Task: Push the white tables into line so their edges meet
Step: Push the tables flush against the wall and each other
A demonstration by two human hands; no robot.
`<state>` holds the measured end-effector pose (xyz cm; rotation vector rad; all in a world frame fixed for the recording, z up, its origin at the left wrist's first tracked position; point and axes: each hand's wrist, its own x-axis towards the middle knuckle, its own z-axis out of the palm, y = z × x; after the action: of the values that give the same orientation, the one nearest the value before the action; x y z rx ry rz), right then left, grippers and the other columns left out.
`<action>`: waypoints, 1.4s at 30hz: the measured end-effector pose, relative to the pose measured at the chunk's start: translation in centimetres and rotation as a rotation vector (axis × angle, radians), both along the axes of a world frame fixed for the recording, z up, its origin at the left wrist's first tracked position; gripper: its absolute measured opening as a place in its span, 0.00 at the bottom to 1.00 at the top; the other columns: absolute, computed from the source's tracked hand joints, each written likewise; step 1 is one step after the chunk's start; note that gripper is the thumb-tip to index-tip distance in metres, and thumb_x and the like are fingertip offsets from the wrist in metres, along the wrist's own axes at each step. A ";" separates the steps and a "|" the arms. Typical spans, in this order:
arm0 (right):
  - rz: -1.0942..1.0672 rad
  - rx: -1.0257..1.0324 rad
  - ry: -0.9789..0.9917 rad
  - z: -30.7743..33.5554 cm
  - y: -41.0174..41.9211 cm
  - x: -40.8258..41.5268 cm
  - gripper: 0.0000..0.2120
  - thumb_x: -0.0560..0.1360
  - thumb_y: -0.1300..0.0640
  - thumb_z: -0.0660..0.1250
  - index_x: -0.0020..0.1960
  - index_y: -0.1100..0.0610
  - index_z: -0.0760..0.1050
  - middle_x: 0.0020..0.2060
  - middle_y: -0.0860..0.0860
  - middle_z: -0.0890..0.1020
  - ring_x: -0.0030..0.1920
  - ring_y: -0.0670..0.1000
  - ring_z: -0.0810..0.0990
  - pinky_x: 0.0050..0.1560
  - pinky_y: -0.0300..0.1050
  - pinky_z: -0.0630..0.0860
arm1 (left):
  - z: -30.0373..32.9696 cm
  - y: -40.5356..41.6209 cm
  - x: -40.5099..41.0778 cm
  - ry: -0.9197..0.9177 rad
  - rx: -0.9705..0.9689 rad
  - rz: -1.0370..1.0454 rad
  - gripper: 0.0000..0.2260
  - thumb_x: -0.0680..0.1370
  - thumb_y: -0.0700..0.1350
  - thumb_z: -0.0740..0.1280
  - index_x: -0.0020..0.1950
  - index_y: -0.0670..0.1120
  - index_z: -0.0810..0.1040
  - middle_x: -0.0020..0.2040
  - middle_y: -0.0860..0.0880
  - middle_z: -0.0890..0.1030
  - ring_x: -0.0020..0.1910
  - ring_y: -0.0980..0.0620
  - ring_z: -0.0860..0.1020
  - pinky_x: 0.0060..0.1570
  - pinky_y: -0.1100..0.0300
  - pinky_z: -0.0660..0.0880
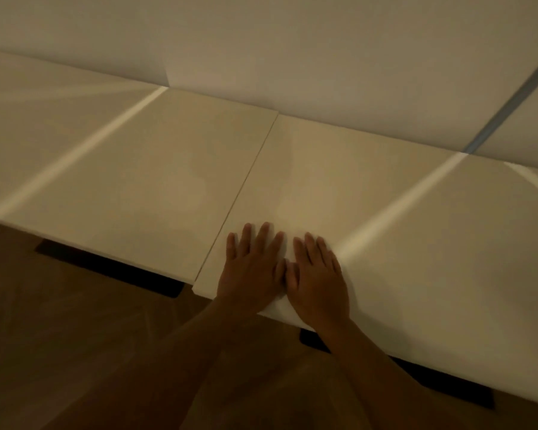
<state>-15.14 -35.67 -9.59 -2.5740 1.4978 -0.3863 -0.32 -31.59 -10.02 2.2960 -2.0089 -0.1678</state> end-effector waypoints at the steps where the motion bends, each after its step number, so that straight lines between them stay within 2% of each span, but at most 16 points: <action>1: -0.004 0.008 0.018 0.1 0.2 -1.1 0.28 0.82 0.44 0.48 0.77 0.54 0.66 0.77 0.57 0.66 0.78 0.58 0.61 0.76 0.55 0.60 | 0.0 0.2 -0.7 -0.017 0.004 -0.026 0.30 0.82 0.64 0.42 0.83 0.55 0.47 0.84 0.46 0.45 0.81 0.37 0.43 0.77 0.33 0.45; 4: -0.037 0.006 0.061 0.3 0.3 -5.9 0.28 0.81 0.43 0.47 0.78 0.50 0.63 0.78 0.55 0.64 0.79 0.58 0.59 0.76 0.56 0.60 | 0.3 0.2 -4.7 -0.014 -0.062 -0.128 0.29 0.82 0.64 0.47 0.82 0.56 0.56 0.83 0.46 0.54 0.81 0.38 0.49 0.76 0.32 0.49; 8: -0.076 0.004 0.077 0.1 0.2 -13.9 0.29 0.81 0.42 0.46 0.78 0.51 0.65 0.78 0.56 0.65 0.78 0.59 0.61 0.76 0.58 0.61 | 0.3 0.2 -13.0 0.008 -0.072 -0.142 0.28 0.83 0.63 0.47 0.79 0.53 0.66 0.80 0.44 0.64 0.79 0.34 0.60 0.73 0.31 0.54; 11: -0.076 0.001 0.108 0.2 0.2 -20.3 0.30 0.81 0.39 0.45 0.78 0.50 0.64 0.78 0.56 0.65 0.78 0.59 0.61 0.76 0.59 0.61 | 0.7 0.0 -17.1 -0.018 -0.049 -0.075 0.32 0.80 0.68 0.44 0.81 0.55 0.59 0.83 0.45 0.55 0.81 0.36 0.51 0.75 0.31 0.47; 14: -0.073 -0.020 0.149 0.4 0.0 -26.7 0.31 0.81 0.37 0.46 0.78 0.49 0.65 0.77 0.56 0.67 0.77 0.60 0.63 0.74 0.61 0.64 | 1.0 -0.3 -19.5 0.029 -0.053 -0.131 0.34 0.78 0.72 0.47 0.81 0.59 0.53 0.84 0.51 0.47 0.82 0.43 0.43 0.76 0.32 0.42; 16: -0.069 -0.035 0.186 0.6 -0.2 -30.5 0.32 0.81 0.35 0.46 0.78 0.49 0.65 0.76 0.56 0.68 0.76 0.61 0.65 0.72 0.62 0.65 | 1.2 -0.6 -20.2 -0.004 0.008 -0.170 0.37 0.76 0.76 0.45 0.82 0.61 0.48 0.84 0.54 0.44 0.82 0.45 0.40 0.74 0.30 0.39; 18: -0.049 -0.030 0.247 0.8 -0.3 -33.5 0.34 0.80 0.31 0.45 0.79 0.48 0.62 0.78 0.55 0.66 0.77 0.61 0.63 0.73 0.62 0.62 | 1.2 -0.7 -20.4 -0.023 0.059 -0.197 0.41 0.73 0.80 0.44 0.81 0.62 0.44 0.83 0.54 0.41 0.81 0.45 0.38 0.72 0.28 0.38; 20: -0.036 -0.004 0.290 0.8 -0.3 -35.6 0.37 0.78 0.27 0.42 0.81 0.44 0.55 0.80 0.52 0.60 0.79 0.58 0.57 0.76 0.61 0.58 | 1.1 -0.6 -21.4 -0.027 0.053 -0.264 0.44 0.71 0.82 0.46 0.81 0.62 0.44 0.83 0.54 0.40 0.81 0.45 0.36 0.73 0.28 0.39; 23: -0.020 0.016 0.298 0.5 -0.5 -37.0 0.40 0.75 0.24 0.38 0.81 0.41 0.47 0.82 0.50 0.52 0.81 0.56 0.48 0.78 0.59 0.51 | 1.1 -0.5 -24.9 -0.077 0.022 -0.400 0.45 0.71 0.81 0.47 0.82 0.60 0.43 0.83 0.54 0.39 0.81 0.45 0.36 0.73 0.28 0.40; 26: -0.014 0.021 0.283 0.6 -0.4 -38.0 0.42 0.73 0.22 0.37 0.81 0.40 0.44 0.82 0.50 0.49 0.81 0.55 0.45 0.79 0.59 0.48 | 0.6 -0.9 -27.8 -0.112 0.023 -0.443 0.45 0.72 0.80 0.47 0.82 0.58 0.40 0.83 0.52 0.38 0.81 0.44 0.36 0.72 0.26 0.41; 31: 0.036 0.011 0.285 0.4 -0.4 -39.6 0.44 0.71 0.19 0.39 0.81 0.39 0.41 0.82 0.49 0.47 0.81 0.55 0.43 0.79 0.57 0.47 | 0.5 -1.5 -29.5 -0.080 0.000 -0.433 0.47 0.68 0.81 0.37 0.82 0.58 0.44 0.84 0.52 0.44 0.82 0.45 0.41 0.74 0.29 0.45; 35: 0.052 -0.003 0.266 0.5 -0.8 -40.1 0.45 0.70 0.18 0.41 0.80 0.38 0.41 0.82 0.45 0.47 0.81 0.51 0.45 0.79 0.54 0.48 | 0.3 -1.3 -30.1 -0.066 -0.117 -0.380 0.47 0.67 0.82 0.37 0.81 0.59 0.53 0.83 0.53 0.52 0.81 0.45 0.50 0.74 0.32 0.50; 38: 0.027 -0.054 0.279 -0.1 -1.1 -40.0 0.47 0.69 0.17 0.41 0.81 0.39 0.44 0.82 0.45 0.51 0.81 0.52 0.49 0.78 0.56 0.51 | -0.4 -1.6 -30.1 -0.130 -0.146 -0.348 0.44 0.70 0.82 0.42 0.81 0.61 0.50 0.83 0.52 0.51 0.81 0.43 0.50 0.72 0.28 0.49; 42: 0.030 -0.091 0.315 -0.6 -1.4 -39.9 0.47 0.69 0.17 0.40 0.81 0.40 0.44 0.81 0.45 0.52 0.81 0.53 0.50 0.78 0.57 0.53 | -0.5 -2.0 -30.2 -0.143 -0.115 -0.302 0.45 0.68 0.84 0.43 0.81 0.64 0.44 0.84 0.52 0.47 0.81 0.38 0.46 0.69 0.23 0.45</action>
<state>-55.07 -37.04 -10.22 -2.8311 1.5644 -0.0457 -30.56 -33.62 -10.48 1.9790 -2.3595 0.0943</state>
